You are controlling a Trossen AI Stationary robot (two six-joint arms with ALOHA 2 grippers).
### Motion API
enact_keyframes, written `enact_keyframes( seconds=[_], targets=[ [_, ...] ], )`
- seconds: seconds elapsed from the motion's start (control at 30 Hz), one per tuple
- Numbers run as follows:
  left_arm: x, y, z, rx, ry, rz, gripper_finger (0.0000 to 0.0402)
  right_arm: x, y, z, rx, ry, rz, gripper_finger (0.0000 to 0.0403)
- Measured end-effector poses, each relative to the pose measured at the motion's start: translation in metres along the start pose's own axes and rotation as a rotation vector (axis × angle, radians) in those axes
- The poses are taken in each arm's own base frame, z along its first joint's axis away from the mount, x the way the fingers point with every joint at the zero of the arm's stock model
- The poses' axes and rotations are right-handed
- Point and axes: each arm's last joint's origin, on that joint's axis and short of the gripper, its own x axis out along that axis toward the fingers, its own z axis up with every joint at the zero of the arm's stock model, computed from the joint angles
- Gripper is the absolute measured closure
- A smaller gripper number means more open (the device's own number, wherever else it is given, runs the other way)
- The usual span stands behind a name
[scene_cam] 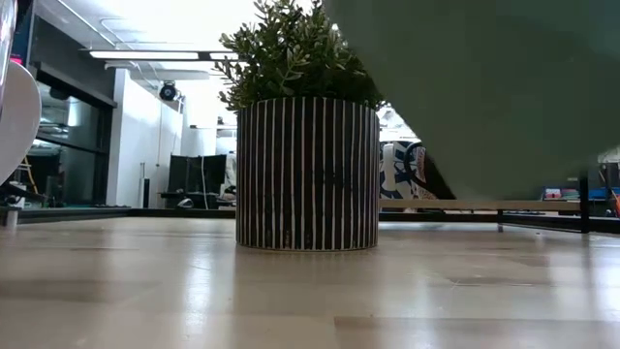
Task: Place coffee mugs
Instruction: Put the green mug on the shelf
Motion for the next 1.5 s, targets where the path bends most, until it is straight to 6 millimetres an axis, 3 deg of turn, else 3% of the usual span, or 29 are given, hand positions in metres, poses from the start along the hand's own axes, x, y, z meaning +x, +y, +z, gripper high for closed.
enact_keyframes(
  seconds=[0.23, 0.83, 1.1, 1.3, 1.5],
  targets=[
    [0.023, -0.001, -0.006, -0.098, 0.034, -0.017, 0.0392, -0.003, 0.002, -0.004, -0.046, 0.001, 0.028, 0.0299],
    [0.022, -0.003, -0.020, -0.213, 0.179, -0.056, 0.0391, -0.004, 0.002, -0.004, -0.053, -0.063, 0.043, 0.0299],
    [0.022, -0.001, -0.017, -0.233, 0.163, -0.056, 0.0327, -0.004, 0.002, -0.004, -0.066, -0.064, 0.045, 0.0299],
    [0.006, 0.002, -0.001, -0.207, 0.102, -0.058, 0.0312, -0.004, 0.003, -0.004, -0.063, -0.063, 0.050, 0.0299],
    [-0.040, 0.004, 0.017, -0.200, 0.099, -0.035, 0.0311, -0.004, 0.003, -0.004, -0.062, -0.057, 0.053, 0.0299]
  ],
)
